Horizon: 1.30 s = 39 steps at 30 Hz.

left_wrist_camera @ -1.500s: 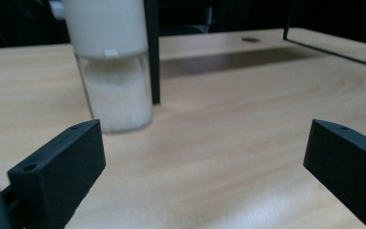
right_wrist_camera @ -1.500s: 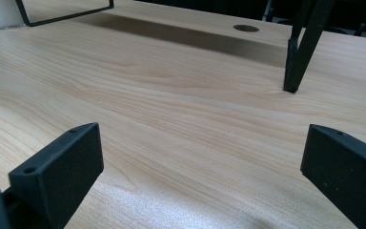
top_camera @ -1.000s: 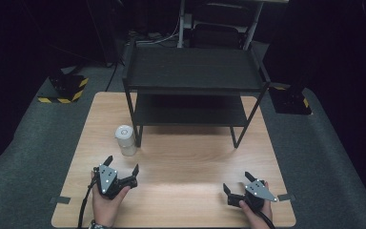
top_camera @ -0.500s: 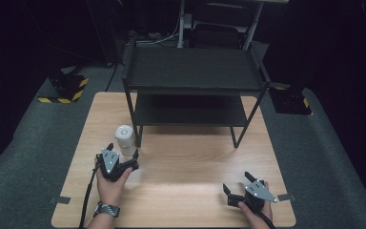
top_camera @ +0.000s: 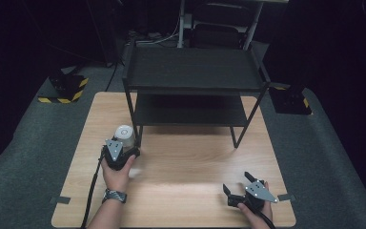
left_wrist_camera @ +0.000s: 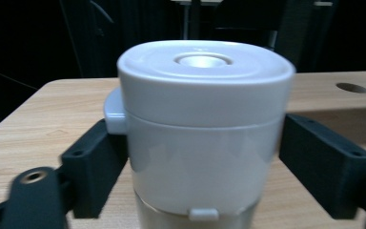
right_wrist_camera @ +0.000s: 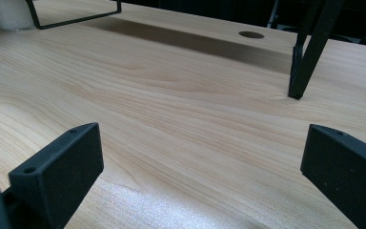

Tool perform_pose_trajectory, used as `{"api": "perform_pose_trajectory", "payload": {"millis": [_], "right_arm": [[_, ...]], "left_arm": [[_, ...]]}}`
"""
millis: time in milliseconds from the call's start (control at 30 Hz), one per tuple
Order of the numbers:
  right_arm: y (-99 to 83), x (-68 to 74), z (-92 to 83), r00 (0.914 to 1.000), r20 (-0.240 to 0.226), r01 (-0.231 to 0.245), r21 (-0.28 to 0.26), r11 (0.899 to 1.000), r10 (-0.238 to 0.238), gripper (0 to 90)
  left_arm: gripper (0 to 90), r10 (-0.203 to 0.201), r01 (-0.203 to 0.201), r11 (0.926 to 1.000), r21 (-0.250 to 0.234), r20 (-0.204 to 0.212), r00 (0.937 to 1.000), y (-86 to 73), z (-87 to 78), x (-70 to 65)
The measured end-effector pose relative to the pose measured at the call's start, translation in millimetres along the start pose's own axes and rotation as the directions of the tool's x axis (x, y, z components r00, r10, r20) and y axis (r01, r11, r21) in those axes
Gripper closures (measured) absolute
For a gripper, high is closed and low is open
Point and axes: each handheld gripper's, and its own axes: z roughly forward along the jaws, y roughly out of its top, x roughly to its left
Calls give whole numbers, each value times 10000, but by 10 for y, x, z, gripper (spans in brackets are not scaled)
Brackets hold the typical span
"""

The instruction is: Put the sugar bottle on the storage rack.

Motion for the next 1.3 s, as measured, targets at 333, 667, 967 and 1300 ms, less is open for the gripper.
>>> {"api": "perform_pose_trajectory", "payload": {"millis": [333, 667, 967, 1300], "right_arm": [[-5, -3, -2, 10000, -20, 1, -29, 10000, -1, 2], [-4, 6, -3, 10000, 18, 25, -24, 10000, -25, 2], [-10, 1, -5, 10000, -10, 45, -55, 10000, -45, 2], [-9, 5, -1, 10000, 0, 75, -56, 10000, -75, 1]], "left_arm": [[274, -67, 70, 9998, -162, 178, 9998, -41, 25, 47], [306, -72, 79, 9998, -202, 326, 9994, -49, 27, 106], [308, 170, -155, 9995, -287, 522, 9985, -75, -17, 149], [308, 153, -112, 9986, -510, 805, 9966, -139, -234, 186]]}}
